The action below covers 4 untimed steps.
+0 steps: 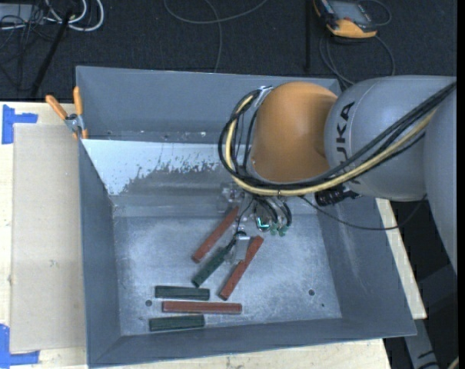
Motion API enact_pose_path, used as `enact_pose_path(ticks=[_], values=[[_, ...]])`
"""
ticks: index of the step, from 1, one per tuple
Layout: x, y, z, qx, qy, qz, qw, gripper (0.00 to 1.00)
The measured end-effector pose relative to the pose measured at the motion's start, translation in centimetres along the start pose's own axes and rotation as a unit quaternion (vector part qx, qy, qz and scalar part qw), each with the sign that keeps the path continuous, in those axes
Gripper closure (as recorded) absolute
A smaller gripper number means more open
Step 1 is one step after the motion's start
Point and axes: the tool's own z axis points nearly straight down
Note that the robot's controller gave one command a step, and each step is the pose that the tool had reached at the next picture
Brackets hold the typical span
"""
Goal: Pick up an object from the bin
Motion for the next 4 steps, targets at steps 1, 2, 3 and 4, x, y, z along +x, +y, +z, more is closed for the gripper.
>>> enact_pose_path(ticks=[1,2,3,4], values=[[-1.1,0.8,9.2,0.001,-0.0008,-0.169,0.9856,0.0],[-1.2,0.8,9.1,0.0,-0.0036,-0.166,0.9861,1.0],[-2.4,0.2,-10.3,0.001,-0.0107,-0.193,0.9811,1.0],[-2.3,0.1,-9.7,0.0,-0.0059,-0.192,0.9814,0.0]])
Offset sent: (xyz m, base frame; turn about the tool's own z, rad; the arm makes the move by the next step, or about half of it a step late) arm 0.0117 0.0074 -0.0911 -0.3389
